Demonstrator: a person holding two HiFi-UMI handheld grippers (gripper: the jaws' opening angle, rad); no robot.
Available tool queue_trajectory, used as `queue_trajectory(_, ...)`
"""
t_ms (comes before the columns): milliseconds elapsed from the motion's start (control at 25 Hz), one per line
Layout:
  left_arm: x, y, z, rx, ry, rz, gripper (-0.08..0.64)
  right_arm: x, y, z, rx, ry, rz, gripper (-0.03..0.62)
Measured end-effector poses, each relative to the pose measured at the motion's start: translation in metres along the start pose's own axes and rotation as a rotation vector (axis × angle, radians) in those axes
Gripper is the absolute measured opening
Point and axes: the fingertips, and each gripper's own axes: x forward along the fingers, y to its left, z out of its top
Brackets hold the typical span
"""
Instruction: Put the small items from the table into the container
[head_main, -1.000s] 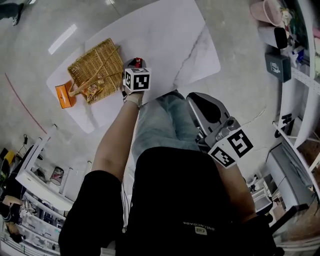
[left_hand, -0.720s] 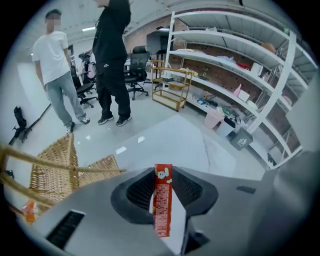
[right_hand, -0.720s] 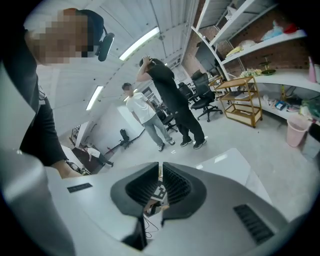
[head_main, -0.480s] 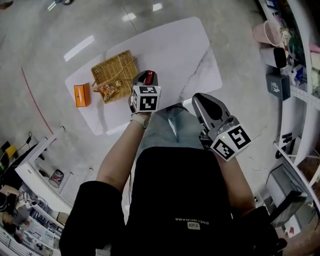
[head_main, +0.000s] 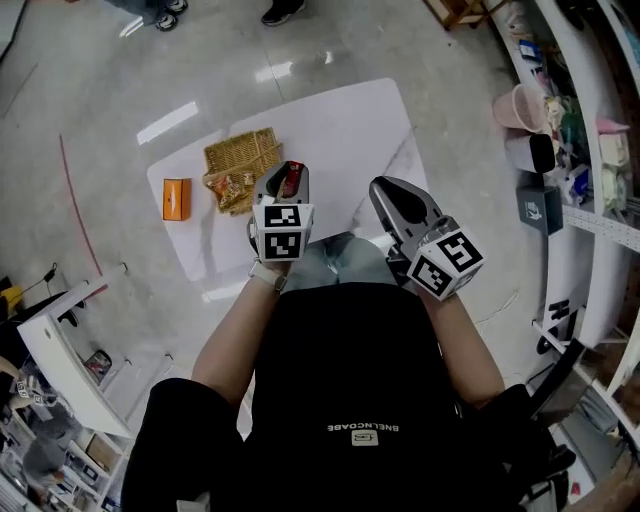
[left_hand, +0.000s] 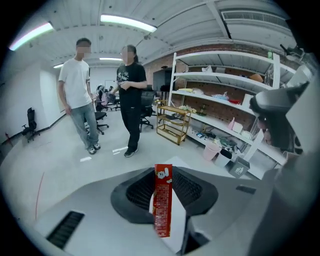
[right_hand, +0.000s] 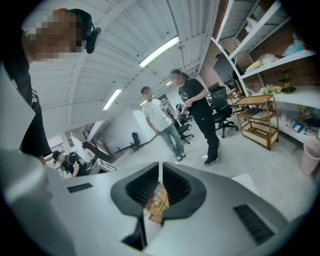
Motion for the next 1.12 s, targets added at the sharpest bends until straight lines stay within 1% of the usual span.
queue_trajectory(280, -0.068, 0.026, 0.027, -0.038, -0.112, 0.057, 0.109, 0.017, 0.035, 0.032, -0.050, -0.048, 0.071, 0.014)
queue_trajectory(400, -0.095, 0.039, 0.035, -0.051, -0.158, 0.077, 0.109, 0.026, 0.048, 0.041, -0.072, -0.059, 0.095, 0.014)
queue_trajectory(560, -0.128, 0.058, 0.047, -0.068, -0.223, 0.123, 0.109, 0.040, 0.067, 0.051, -0.094, -0.066, 0.139, 0.013)
queue_trajectory(760, -0.168, 0.068, 0.056, -0.096, -0.305, 0.153, 0.109, 0.049, 0.094, 0.061, -0.139, -0.052, 0.193, 0.014)
queue_trajectory(920, -0.195, 0.082, 0.064, -0.111, -0.368, 0.182, 0.109, 0.065, 0.114, 0.067, -0.158, -0.051, 0.241, 0.012)
queue_trajectory(1120, -0.220, 0.105, 0.063, -0.131, -0.414, 0.229, 0.109, 0.087, 0.143, 0.077, -0.187, -0.056, 0.315, 0.013)
